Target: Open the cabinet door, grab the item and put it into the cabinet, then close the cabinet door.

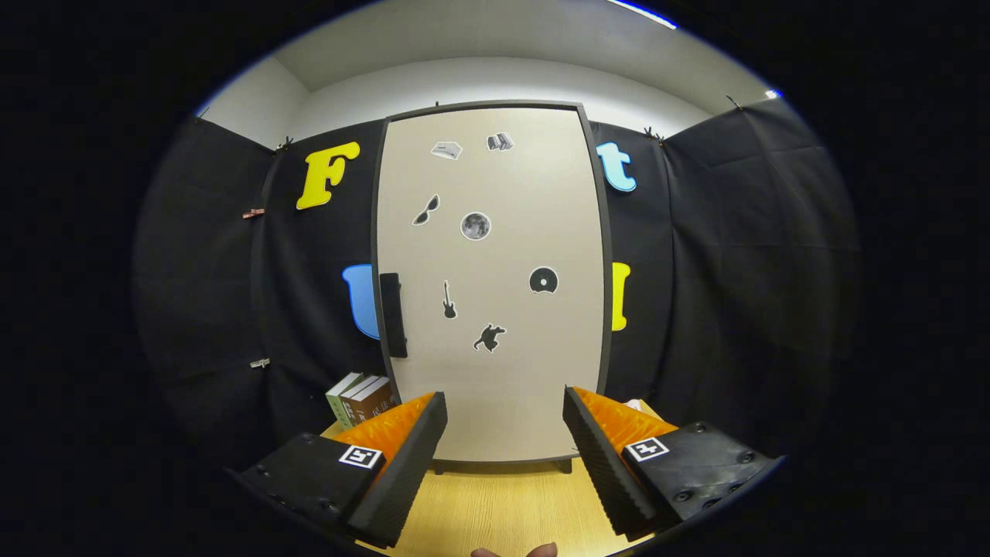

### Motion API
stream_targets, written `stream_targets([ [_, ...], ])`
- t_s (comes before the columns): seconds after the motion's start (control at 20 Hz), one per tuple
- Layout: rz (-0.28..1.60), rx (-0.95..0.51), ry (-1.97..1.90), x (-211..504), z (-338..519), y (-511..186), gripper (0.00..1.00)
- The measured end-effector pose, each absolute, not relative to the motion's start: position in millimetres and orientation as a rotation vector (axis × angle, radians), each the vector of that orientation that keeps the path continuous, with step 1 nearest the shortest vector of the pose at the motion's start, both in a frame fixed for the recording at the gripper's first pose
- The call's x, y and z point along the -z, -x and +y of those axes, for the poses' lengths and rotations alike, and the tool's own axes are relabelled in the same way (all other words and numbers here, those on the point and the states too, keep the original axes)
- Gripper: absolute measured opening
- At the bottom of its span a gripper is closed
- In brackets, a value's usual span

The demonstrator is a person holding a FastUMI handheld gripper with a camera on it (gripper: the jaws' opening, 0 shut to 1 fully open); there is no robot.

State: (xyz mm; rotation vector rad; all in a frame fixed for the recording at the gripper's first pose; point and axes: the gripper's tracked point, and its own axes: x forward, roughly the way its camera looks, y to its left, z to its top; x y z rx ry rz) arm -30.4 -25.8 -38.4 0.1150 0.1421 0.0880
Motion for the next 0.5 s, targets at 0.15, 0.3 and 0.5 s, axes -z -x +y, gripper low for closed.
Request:
stream_targets([
  [0.15, 0.144, -0.089, -0.11, 39.7, -25.1, 29.2, 0.98],
  [0.3, 0.143, -0.087, -0.109, 40.1, -24.9, 29.2, 0.98],
  [0.5, 0.142, -0.086, -0.109, 40.2, -25.2, 28.1, 0.98],
])
